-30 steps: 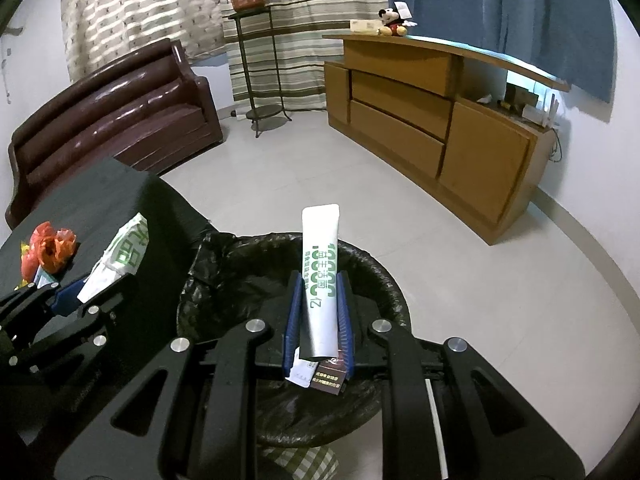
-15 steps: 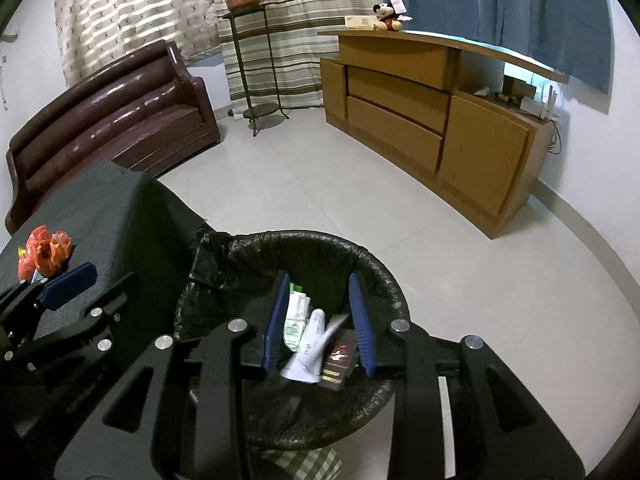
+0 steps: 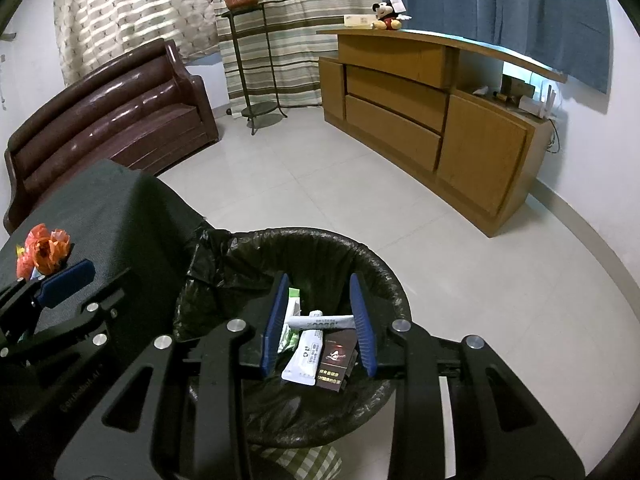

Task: Collect trash
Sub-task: 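Carry both items over the bin and open both tools to drop them, then move both open tools back from the bin to the trash pile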

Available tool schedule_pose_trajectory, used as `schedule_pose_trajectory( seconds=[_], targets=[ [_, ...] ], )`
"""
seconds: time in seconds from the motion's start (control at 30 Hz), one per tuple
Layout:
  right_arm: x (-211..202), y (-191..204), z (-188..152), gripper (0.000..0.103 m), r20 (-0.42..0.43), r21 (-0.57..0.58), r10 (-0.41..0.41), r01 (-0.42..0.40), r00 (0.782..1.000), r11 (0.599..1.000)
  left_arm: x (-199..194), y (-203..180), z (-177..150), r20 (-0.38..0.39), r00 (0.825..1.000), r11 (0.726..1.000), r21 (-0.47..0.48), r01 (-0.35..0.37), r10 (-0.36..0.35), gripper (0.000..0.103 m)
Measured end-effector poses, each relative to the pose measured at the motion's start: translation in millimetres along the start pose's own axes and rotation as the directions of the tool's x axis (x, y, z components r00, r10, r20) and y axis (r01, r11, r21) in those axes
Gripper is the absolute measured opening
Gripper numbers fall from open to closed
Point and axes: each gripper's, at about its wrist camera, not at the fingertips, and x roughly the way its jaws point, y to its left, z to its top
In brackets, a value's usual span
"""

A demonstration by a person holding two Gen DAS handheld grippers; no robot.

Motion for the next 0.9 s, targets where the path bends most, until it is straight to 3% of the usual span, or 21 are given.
schedule_pose_trajectory(
  seconds=[0.13, 0.57, 0.9],
  targets=[
    [-2, 3, -2, 0.041, 0.001, -0.003, -0.005, 0.005, 1.0, 1.0, -1, -2, 1, 0.0, 1.0, 1.0, -0.003, 0.004, -0.004, 0.052],
    [-7, 19, -4, 0.042, -0.001, -0.022, -0.003, 0.003, 1.0, 1.0, -13, 12, -1, 0.012, 1.0, 1.0, -0.019, -0.007, 0.008, 0.056],
    [-18, 64, -5, 0.042, -0.006, -0.103, 0.066, -0.067, 0.998, 0.992, -42, 59, -18, 0.02, 0.998, 0.995, -0.074, -0.061, 0.063, 0.056]
  ],
)
